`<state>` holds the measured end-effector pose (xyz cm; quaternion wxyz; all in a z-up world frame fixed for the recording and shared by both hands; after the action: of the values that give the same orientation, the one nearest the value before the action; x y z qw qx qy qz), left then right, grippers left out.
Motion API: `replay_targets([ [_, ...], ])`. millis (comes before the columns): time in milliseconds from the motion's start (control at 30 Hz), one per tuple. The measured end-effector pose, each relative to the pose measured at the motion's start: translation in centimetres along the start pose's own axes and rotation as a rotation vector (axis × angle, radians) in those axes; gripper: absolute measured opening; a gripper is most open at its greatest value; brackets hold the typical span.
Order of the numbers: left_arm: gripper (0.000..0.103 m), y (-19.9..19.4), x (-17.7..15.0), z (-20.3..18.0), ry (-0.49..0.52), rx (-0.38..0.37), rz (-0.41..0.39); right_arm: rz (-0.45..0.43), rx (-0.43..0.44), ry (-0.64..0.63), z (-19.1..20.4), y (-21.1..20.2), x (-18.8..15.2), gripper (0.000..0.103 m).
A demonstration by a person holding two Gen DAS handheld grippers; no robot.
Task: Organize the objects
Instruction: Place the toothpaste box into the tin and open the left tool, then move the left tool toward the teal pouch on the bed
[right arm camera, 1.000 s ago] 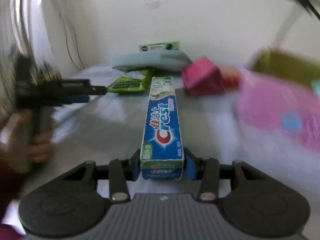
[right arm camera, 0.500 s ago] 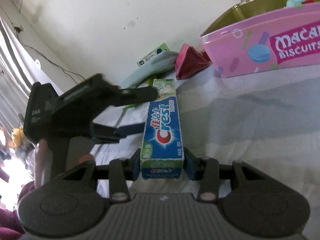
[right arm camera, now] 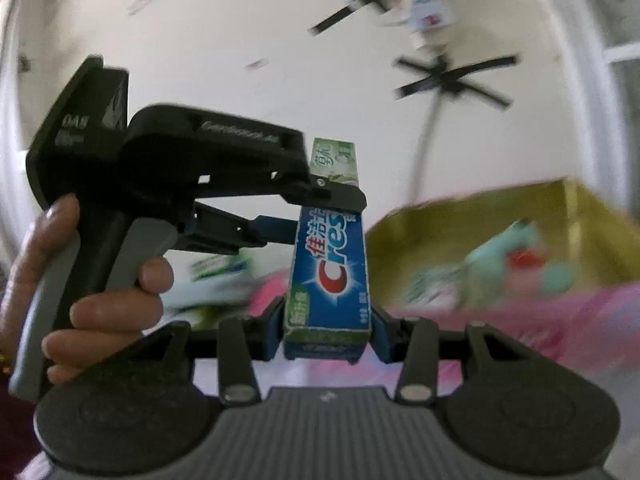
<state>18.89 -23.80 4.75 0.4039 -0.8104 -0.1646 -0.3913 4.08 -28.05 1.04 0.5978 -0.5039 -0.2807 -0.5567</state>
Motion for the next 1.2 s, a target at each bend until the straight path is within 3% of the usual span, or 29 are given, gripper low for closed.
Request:
replay_targets([
  [100,0.056,4.6,1.4,-0.3,0.047,0.051,0.015,-0.026,-0.119,-0.031,-2.5,3.0,1.5,0.045],
  [200,0.057,6.7,1.0,0.9,0.042,0.16,0.041,-0.062,-0.267,-0.113,-4.4,5.6,1.8,0.063],
  [300,0.057,5.0,0.5,2.3,0.061,0.168,0.005,-0.079,-0.235,-0.086,-5.9,5.7,1.4,0.063],
  [467,0.057,-1.4,0.0,6.9,0.043,0.21,-0.091,-0.133,-0.215,-0.111,-5.8,4.4,1.2,0.065],
  [567,0.058,-6.6,-1.3,12.4,0.017,0.342,-0.154,-0.162,-0.2,-0.137,-5.1,4.4,1.1,0.065],
  [667,0.058,-11.3,-3.2,19.5,-0.052,0.541,-0.175,-0.181,-0.172,-0.153,-3.6,4.1,1.1,0.065],
  [700,0.058,-12.8,-4.0,22.3,-0.095,0.615,-0.176,-0.169,-0.151,-0.155,-2.8,4.3,1.1,0.065],
  [767,0.058,-14.8,-5.4,26.5,-0.201,0.688,-0.178,-0.135,-0.089,-0.174,-0.5,4.7,1.1,0.066],
  [867,0.058,-16.5,-6.7,30.6,-0.325,0.718,-0.223,-0.072,0.007,-0.248,4.5,6.2,0.8,0.066],
  [1000,0.057,-16.2,-8.4,32.6,-0.39,0.714,-0.263,0.071,0.084,-0.387,11.3,11.3,-0.9,0.066],
  [1100,0.061,-16.7,-8.1,32.2,-0.398,0.667,-0.306,0.107,0.039,-0.58,15.0,16.2,-2.5,0.066],
  [1200,0.061,-16.6,-8.2,32.3,-0.418,0.626,-0.282,0.126,-0.036,-0.809,17.6,21.4,-4.2,0.066],
])
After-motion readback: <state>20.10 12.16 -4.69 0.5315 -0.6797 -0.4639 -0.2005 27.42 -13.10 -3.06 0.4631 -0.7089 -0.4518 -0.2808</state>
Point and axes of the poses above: each gripper's, at about its wrist camera, not at the fingertips, and y roughly the way its jaws point, z to its left, x to its top, the point moved 8 cm from there along y, roughly the way its jaws point, and after that the axes turned 3 degrees about x, right-handed, at the moved point
